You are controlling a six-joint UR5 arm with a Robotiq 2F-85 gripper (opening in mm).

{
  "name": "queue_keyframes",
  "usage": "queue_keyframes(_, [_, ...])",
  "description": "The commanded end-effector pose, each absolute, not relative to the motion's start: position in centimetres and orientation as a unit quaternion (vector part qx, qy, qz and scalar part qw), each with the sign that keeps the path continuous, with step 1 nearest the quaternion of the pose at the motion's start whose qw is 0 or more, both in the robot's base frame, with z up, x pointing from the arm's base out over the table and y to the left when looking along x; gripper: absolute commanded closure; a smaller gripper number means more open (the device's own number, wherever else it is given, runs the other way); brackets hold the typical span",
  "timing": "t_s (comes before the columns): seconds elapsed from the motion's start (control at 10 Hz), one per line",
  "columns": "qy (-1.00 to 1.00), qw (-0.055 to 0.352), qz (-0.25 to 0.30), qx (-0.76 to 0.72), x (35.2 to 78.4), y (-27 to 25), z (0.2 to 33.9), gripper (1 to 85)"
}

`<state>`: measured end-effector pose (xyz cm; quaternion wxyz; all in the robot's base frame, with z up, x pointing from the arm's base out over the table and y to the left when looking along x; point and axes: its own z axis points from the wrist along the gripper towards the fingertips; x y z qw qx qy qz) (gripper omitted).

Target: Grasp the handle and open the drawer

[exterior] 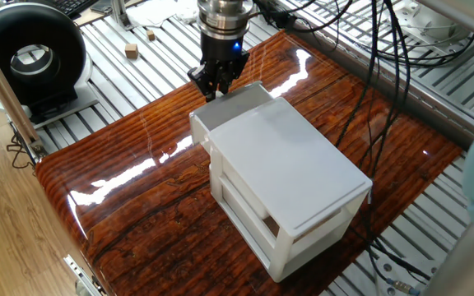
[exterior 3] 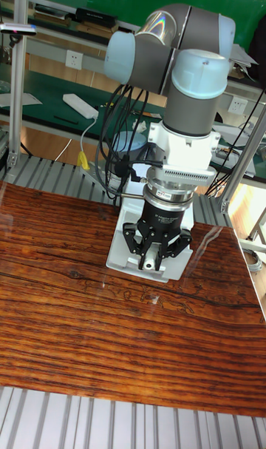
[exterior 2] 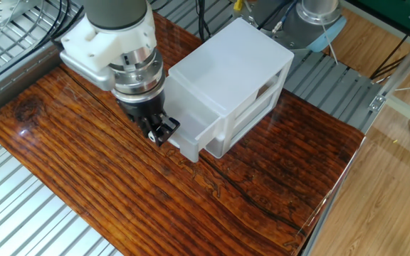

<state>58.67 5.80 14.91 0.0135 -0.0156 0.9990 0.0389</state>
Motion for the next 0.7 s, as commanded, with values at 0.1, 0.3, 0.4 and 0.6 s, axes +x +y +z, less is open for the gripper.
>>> queue_keyframes(0.1, [0.999, 0.013, 0.041, -0.017, 59.8, 5.8, 15.3, 68.3])
queue_keyframes(0.3, [0.999, 0.016, 0.036, -0.019, 60.1, 5.5, 15.1, 68.3])
queue_keyframes(0.4, [0.999, 0.017, 0.034, -0.019, 60.3, 5.5, 15.1, 68.3])
queue_keyframes(0.6, [0.999, 0.02, 0.032, -0.018, 60.6, 5.7, 14.8, 68.3])
